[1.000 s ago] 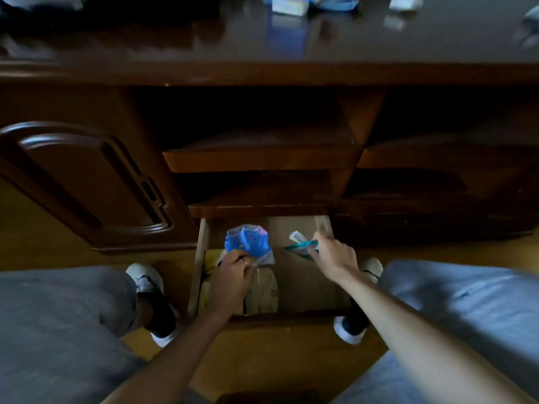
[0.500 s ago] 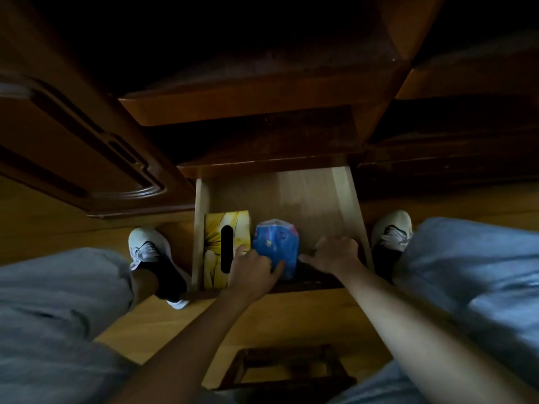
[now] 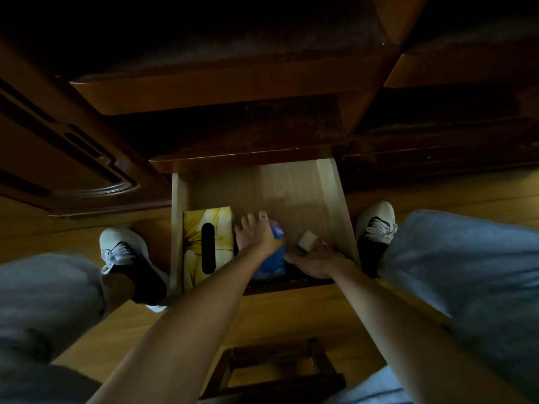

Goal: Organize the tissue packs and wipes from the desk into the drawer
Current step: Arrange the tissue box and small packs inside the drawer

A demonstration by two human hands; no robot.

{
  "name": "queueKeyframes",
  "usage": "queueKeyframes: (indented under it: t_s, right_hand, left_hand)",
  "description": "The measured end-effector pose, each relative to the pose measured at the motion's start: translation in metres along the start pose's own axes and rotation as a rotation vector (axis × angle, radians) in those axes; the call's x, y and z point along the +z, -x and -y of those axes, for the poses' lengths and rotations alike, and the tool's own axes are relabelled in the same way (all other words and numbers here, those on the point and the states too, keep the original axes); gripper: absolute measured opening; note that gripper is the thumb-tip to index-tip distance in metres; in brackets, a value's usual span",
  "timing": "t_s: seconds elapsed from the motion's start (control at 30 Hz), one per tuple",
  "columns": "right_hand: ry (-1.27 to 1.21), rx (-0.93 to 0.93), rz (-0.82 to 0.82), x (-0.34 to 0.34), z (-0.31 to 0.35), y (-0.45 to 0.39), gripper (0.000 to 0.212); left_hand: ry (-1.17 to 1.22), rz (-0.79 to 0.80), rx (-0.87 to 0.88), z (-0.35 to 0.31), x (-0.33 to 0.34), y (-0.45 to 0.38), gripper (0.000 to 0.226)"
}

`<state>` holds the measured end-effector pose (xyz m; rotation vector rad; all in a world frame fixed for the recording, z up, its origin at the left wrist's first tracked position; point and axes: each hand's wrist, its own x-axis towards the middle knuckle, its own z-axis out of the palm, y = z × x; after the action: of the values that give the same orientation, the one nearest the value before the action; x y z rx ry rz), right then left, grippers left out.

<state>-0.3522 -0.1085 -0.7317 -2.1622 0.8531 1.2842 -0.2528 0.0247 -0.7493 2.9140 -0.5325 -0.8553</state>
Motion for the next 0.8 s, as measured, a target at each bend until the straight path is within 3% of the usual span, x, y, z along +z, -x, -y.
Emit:
queueKeyframes:
  t_s: [0.13,0.27,0.33,0.47,0.6,0.7,0.8]
  right_hand:
    - [0.017,-0.03,0.033,0.0,-0.008,-0.01,0.106]
    - [0.266,-0.136,0.006,-0.001,-0.009,-0.01,0.084]
    - [0.278,-0.155,-0.031,-0.003,-0.008,-0.008,0.076]
    - [0.224,-0.18,-0.058,-0.012,-0.007,-0.004,0.075]
    - [0.115,-0.264,-0.124,-0.024,0.004,0.004,0.071]
    - [0.071,-0.331,-0.207,-0.027,0.011,0.004,0.045]
    - [-0.08,-0.399,-0.287,-0.022,0.01,0.002,0.023]
  left_hand:
    - [-0.204,-0.03,0.029,0.01,0.012,0.009,0.083]
    - [-0.452,-0.008,0.115,0.017,0.0,0.011,0.073]
    - [-0.531,0.018,0.137,0.019,-0.006,0.009,0.069]
    - [-0.485,-0.006,0.152,0.02,-0.008,0.013,0.079]
    - [-0.313,-0.185,0.323,0.027,-0.003,0.02,0.091]
    - [-0.177,-0.312,0.422,0.036,0.003,0.027,0.087]
    - [-0.128,-0.163,0.369,0.046,0.012,0.036,0.089]
